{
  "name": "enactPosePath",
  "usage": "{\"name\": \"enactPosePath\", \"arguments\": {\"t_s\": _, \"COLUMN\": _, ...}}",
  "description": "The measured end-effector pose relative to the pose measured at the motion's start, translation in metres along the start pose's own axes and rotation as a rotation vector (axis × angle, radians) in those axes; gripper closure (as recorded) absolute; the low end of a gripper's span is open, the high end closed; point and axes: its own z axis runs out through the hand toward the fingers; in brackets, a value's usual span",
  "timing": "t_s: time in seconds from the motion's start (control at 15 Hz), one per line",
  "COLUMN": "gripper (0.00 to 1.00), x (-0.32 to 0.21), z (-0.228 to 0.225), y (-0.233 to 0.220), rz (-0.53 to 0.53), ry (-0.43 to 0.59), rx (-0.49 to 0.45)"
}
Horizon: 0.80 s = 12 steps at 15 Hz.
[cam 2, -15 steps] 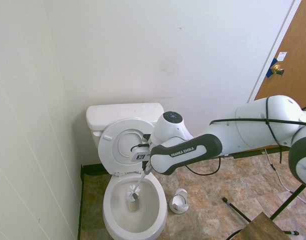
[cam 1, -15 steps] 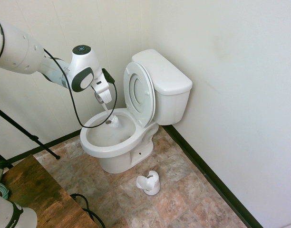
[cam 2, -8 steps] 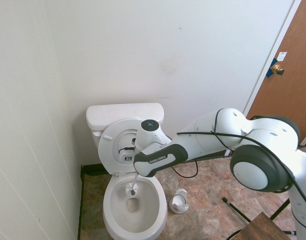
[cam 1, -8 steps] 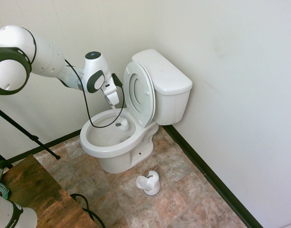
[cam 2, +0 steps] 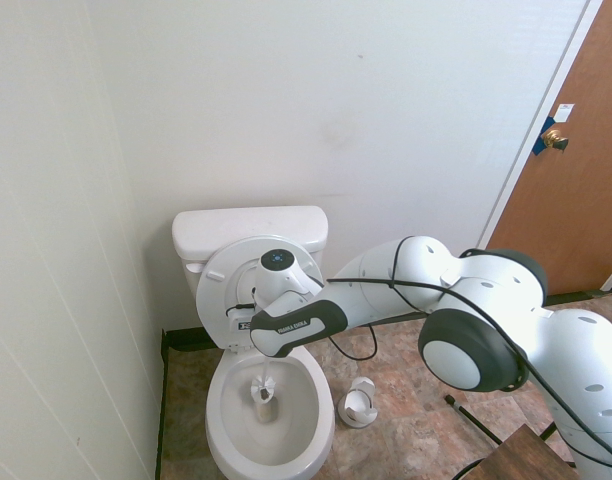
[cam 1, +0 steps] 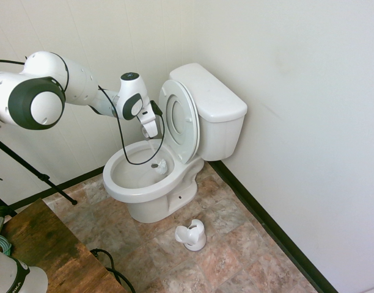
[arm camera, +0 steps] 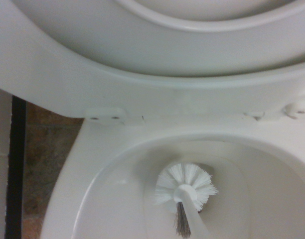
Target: Clean the toilet
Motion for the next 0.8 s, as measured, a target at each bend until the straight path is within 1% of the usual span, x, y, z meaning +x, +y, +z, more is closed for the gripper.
{"name": "enactPosePath", "arguments": {"t_s": 0.2, "gripper": 1.00, "x": -0.010, "z": -0.005, "y": -0.025, "rz": -0.010, "ry": 0.007, "rx": -0.009}}
{"name": "enactPosePath", "arguments": {"t_s": 0.4, "gripper": 1.00, "x": -0.024, "z": 0.004, "y": -0.043, "rz": -0.025, "ry": 0.019, "rx": -0.033}}
{"name": "enactPosePath", "arguments": {"t_s": 0.6, "gripper": 1.00, "x": -0.035, "z": 0.019, "y": -0.051, "rz": -0.041, "ry": 0.033, "rx": -0.058}}
{"name": "enactPosePath", "arguments": {"t_s": 0.8, "gripper": 1.00, "x": -0.055, "z": 0.025, "y": -0.055, "rz": -0.085, "ry": 0.048, "rx": -0.054}}
